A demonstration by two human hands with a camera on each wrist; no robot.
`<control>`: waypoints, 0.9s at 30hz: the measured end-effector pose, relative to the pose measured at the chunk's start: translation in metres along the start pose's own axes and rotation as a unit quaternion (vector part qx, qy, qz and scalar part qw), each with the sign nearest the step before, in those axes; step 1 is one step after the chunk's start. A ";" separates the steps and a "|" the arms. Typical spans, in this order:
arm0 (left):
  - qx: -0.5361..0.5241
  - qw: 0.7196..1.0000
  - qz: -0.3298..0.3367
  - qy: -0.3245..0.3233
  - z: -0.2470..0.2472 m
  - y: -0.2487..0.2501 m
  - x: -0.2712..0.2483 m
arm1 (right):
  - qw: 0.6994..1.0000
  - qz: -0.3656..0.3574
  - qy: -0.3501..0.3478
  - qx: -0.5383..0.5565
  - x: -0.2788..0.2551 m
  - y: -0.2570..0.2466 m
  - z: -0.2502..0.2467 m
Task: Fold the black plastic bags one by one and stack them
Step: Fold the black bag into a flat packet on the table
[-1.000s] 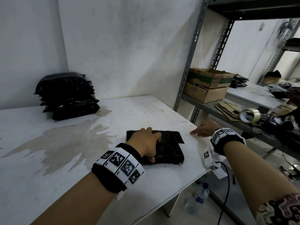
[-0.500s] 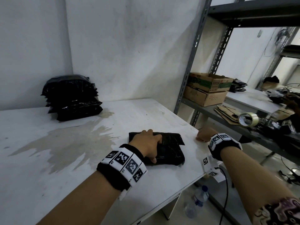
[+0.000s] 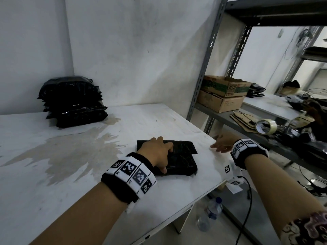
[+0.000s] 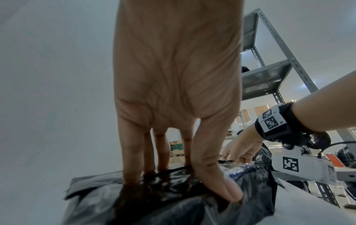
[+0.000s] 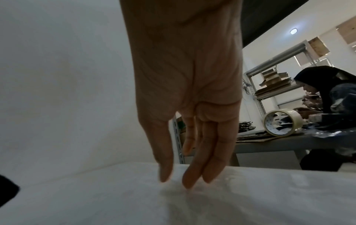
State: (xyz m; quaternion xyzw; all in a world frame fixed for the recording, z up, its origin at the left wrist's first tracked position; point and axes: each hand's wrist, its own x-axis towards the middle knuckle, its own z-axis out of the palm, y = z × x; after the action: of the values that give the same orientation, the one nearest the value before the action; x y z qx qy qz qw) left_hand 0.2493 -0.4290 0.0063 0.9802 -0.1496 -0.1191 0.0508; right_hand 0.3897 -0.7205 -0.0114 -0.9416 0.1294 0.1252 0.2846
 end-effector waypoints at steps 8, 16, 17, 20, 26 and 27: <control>-0.011 1.000 0.005 0.009 0.001 -0.002 -0.007 | 0.996 0.013 0.060 -0.068 -0.006 0.009 0.007; -0.012 1.000 0.002 0.010 0.003 -0.003 -0.009 | 0.973 -0.007 0.113 -0.203 -0.031 -0.004 0.028; -0.013 1.000 0.002 0.010 0.003 -0.003 -0.009 | 0.971 -0.010 0.109 -0.213 -0.033 -0.007 0.027; -0.012 1.000 0.002 0.012 0.004 -0.002 -0.009 | 0.973 -0.020 0.101 -0.209 -0.034 -0.011 0.026; -0.014 1.000 -0.001 0.004 0.002 -0.002 -0.007 | 0.984 0.002 0.065 -0.165 -0.030 -0.004 0.023; -0.013 1.000 -0.001 0.003 0.002 -0.002 -0.007 | 0.987 -0.001 0.056 -0.150 -0.025 -0.002 0.022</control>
State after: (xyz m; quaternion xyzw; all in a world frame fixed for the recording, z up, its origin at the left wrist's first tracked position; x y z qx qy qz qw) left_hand 0.2432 -0.4250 0.0055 0.9800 -0.1470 -0.1180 0.0642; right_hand 0.3635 -0.7023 -0.0204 -0.9793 0.1243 0.0898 0.1320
